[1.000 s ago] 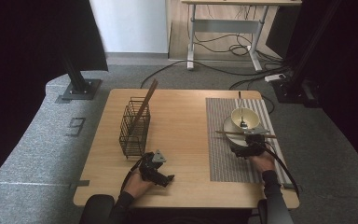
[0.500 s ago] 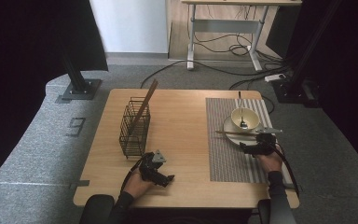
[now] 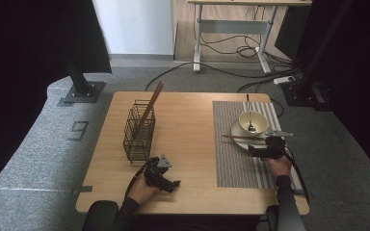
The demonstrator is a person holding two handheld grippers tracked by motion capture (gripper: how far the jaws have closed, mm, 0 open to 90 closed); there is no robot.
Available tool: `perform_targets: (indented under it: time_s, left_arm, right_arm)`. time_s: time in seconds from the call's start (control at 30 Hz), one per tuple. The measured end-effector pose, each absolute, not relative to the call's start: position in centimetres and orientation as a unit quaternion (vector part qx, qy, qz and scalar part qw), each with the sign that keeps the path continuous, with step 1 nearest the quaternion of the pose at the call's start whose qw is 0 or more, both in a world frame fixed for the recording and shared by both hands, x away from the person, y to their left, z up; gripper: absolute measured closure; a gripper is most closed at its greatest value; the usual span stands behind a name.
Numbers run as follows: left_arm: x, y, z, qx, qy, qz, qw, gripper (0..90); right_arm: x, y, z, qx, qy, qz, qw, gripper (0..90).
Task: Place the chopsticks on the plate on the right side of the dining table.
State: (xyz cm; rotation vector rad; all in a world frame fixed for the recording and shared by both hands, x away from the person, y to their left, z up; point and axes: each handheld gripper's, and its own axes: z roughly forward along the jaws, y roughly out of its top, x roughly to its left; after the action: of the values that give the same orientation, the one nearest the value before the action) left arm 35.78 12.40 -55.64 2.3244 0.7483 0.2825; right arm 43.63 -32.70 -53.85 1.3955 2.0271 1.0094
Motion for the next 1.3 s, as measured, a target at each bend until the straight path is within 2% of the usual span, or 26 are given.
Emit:
perform_targets:
  time_s: [0.5, 0.8, 1.07, 1.3]
  left_arm:
    - [35.8, 12.4, -55.6, 0.891, 0.286, 0.108, 0.335, 0.0]
    - [35.8, 12.4, -55.6, 0.891, 0.286, 0.108, 0.335, 0.0]
    - [35.8, 12.4, -55.6, 0.891, 0.286, 0.108, 0.335, 0.0]
    - [35.8, 12.4, -55.6, 0.891, 0.286, 0.107, 0.335, 0.0]
  right_arm:
    - [43.8, -33.0, -54.0, 0.519, 0.736, 0.354, 0.252, 0.0]
    - [42.8, -35.4, -52.9, 0.547, 0.701, 0.337, 0.310, 0.0]
    - [42.9, -37.3, -53.8, 0.568, 0.677, 0.333, 0.329, 0.5]
    - [43.4, -38.2, -54.7, 0.575, 0.671, 0.345, 0.316, 2.0]
